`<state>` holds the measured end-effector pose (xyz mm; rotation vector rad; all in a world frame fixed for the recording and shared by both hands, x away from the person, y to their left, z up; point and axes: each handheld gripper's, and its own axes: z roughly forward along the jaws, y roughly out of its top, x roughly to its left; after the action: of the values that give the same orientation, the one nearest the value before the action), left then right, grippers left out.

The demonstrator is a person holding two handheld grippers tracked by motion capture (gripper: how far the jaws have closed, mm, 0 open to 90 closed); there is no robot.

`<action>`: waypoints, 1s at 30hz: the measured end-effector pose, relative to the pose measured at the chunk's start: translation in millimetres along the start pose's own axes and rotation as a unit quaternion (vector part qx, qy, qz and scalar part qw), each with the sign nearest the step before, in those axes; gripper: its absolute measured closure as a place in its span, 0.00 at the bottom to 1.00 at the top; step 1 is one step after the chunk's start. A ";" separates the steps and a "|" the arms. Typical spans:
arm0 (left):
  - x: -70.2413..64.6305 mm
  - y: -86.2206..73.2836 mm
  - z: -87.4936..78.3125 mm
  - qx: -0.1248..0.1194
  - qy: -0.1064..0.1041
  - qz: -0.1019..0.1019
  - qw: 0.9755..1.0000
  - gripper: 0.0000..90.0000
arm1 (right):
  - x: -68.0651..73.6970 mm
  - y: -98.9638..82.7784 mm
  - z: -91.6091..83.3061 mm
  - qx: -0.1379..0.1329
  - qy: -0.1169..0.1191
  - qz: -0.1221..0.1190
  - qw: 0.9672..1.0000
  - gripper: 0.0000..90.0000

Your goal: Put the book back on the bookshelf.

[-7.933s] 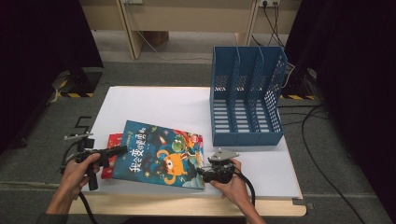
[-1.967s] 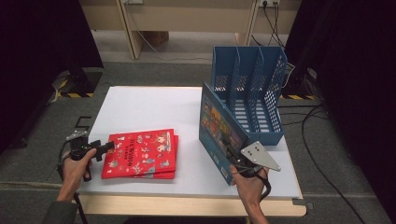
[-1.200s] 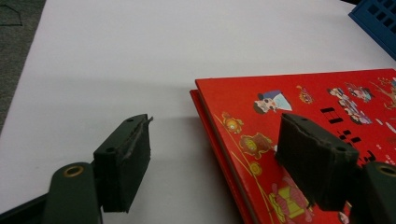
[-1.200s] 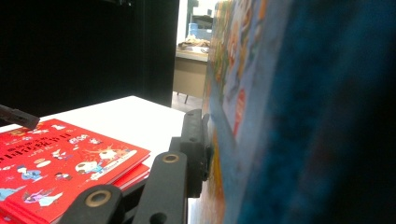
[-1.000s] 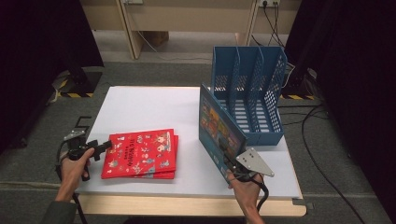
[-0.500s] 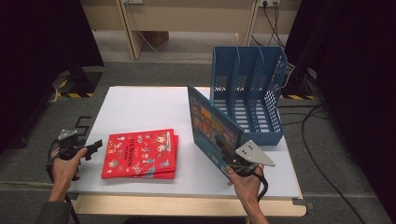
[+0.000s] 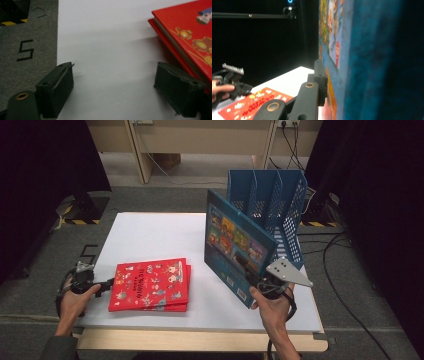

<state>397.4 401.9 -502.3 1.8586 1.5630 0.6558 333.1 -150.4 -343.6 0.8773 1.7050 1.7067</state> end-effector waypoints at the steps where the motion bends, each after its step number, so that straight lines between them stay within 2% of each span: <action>1: 0.3 -0.1 -0.2 0.001 0.000 0.000 1.000 0.15 | -2.0 6.5 -1.5 -0.003 -0.005 0.001 1.000 0.92; 3: 0.6 -0.4 -0.1 0.000 0.000 0.000 1.000 0.15 | -6.5 16.8 -2.7 -0.012 -0.012 0.006 1.000 0.92; 4: 0.4 -0.6 -0.2 0.000 0.000 0.000 1.000 0.15 | -10.1 21.8 -3.0 -0.017 -0.017 0.001 1.000 0.92; 6: 0.4 -0.9 -0.1 -0.002 -0.001 0.000 1.000 0.15 | -12.2 25.4 -3.5 -0.019 -0.022 0.002 1.000 0.92; 10: 0.7 -0.9 0.3 -0.003 -0.002 -0.001 1.000 0.14 | -25.2 43.9 -3.5 -0.027 -0.054 -0.009 0.998 0.92; 11: 0.4 -1.2 0.1 -0.003 -0.001 -0.002 1.000 0.14 | -31.9 49.6 -2.1 -0.033 -0.070 -0.012 0.997 0.92; 12: 0.4 -1.2 0.1 -0.003 -0.001 -0.002 1.000 0.14 | -31.9 49.6 -2.1 -0.033 -0.070 -0.012 0.997 0.92; 14: 0.4 -1.3 0.3 -0.004 -0.001 -0.002 1.000 0.14 | -41.3 56.3 0.6 -0.037 -0.091 -0.017 0.995 0.92; 17: 0.3 -1.3 0.2 -0.004 0.000 -0.003 1.000 0.14 | -46.0 58.8 3.0 -0.035 -0.101 -0.018 0.994 0.92; 18: 0.3 -1.2 0.2 -0.003 0.000 -0.003 1.000 0.14 | -51.4 60.5 6.8 -0.030 -0.116 -0.022 0.993 0.92; 21: 0.3 -1.3 0.3 -0.004 -0.001 -0.003 1.000 0.14 | -54.5 60.4 11.9 -0.029 -0.125 -0.020 0.992 0.92; 23: 0.1 -1.3 0.3 -0.004 0.000 -0.003 1.000 0.14 | -58.1 59.8 18.4 -0.028 -0.136 -0.028 0.990 0.92; 25: 0.4 -1.4 0.6 -0.005 -0.001 -0.004 1.000 0.14 | -60.4 58.3 25.8 -0.026 -0.146 -0.026 0.989 0.92; 26: 0.1 -1.3 0.4 -0.004 0.000 -0.004 1.000 0.14 | -62.7 55.9 34.4 -0.028 -0.152 -0.016 0.988 0.92; 27: 0.1 -1.3 0.4 -0.004 0.000 -0.004 1.000 0.14 | -62.7 55.9 34.4 -0.028 -0.152 -0.016 0.988 0.92; 28: 0.3 -1.4 0.6 -0.005 -0.001 -0.004 1.000 0.14 | -65.1 54.0 43.8 -0.028 -0.157 -0.015 0.987 0.92; 30: 0.4 -1.5 0.6 -0.006 -0.001 -0.004 1.000 0.14 | -66.0 53.1 48.6 -0.028 -0.160 -0.013 0.987 0.92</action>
<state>396.9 402.3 -503.8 1.8426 1.5619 0.6564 415.1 -172.8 -295.7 1.0346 1.4427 1.4951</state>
